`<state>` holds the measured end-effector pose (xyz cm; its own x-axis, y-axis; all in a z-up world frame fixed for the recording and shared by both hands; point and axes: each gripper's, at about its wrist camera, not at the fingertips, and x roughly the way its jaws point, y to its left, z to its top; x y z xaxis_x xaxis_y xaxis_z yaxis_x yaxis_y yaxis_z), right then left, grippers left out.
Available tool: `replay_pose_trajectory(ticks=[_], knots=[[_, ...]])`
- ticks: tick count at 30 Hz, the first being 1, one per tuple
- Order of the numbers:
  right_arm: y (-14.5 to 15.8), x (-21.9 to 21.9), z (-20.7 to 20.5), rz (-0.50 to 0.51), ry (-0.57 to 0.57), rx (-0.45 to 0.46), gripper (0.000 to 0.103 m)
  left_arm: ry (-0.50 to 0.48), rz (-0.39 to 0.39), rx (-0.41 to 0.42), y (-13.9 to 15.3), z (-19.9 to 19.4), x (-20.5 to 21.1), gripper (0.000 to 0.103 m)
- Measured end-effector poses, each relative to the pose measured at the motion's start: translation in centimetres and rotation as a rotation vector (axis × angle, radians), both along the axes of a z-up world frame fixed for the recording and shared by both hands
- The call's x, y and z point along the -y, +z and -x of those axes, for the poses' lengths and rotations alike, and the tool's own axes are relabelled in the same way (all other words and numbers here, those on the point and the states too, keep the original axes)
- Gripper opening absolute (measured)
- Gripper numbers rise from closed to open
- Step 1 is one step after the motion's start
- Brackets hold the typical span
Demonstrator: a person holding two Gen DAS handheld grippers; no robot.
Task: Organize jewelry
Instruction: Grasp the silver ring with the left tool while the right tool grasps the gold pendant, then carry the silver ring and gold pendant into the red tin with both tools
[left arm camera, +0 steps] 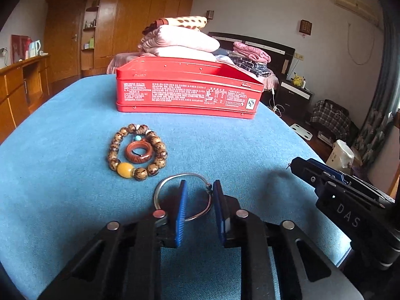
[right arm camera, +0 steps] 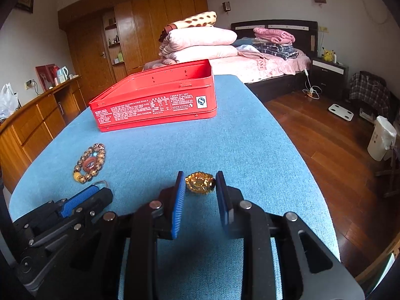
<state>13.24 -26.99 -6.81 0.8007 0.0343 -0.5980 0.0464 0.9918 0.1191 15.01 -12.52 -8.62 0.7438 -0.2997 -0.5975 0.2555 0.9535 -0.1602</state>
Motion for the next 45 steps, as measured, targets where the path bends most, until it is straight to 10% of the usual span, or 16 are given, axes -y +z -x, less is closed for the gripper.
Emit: replay_pose_trajectory(ticks=[4, 9, 13, 16, 18, 21, 45], knots=[[0.0, -0.2, -0.1, -0.001, 0.004, -0.002, 0.023, -0.014, 0.012, -0.001, 0.1, 0.1, -0.3, 0.022], [0.0, -0.2, -0.1, -0.005, 0.0, -0.004, 0.023, -0.038, 0.006, 0.011, 0.4, 0.6, 0.1, 0.057], [0.2, -0.1, -0.2, -0.01, 0.0, -0.001, 0.023, -0.043, -0.073, 0.034, 0.1, 1.0, 1.3, 0.06], [0.2, -0.1, -0.1, -0.012, -0.002, 0.0, 0.023, -0.022, -0.118, 0.054, -0.1, 1.4, 1.7, 0.05], [0.3, 0.0, -0.1, -0.015, -0.003, 0.001, 0.024, -0.013, -0.111, 0.059, 0.0, 1.5, 1.4, 0.016], [0.3, 0.0, -0.1, -0.016, -0.004, 0.001, 0.024, -0.013, -0.083, 0.047, 0.1, 1.3, 0.6, 0.005], [0.5, -0.8, 0.0, -0.016, 0.027, 0.02, 0.024, 0.022, 0.036, 0.082, 2.4, 2.7, -7.2, 0.004]])
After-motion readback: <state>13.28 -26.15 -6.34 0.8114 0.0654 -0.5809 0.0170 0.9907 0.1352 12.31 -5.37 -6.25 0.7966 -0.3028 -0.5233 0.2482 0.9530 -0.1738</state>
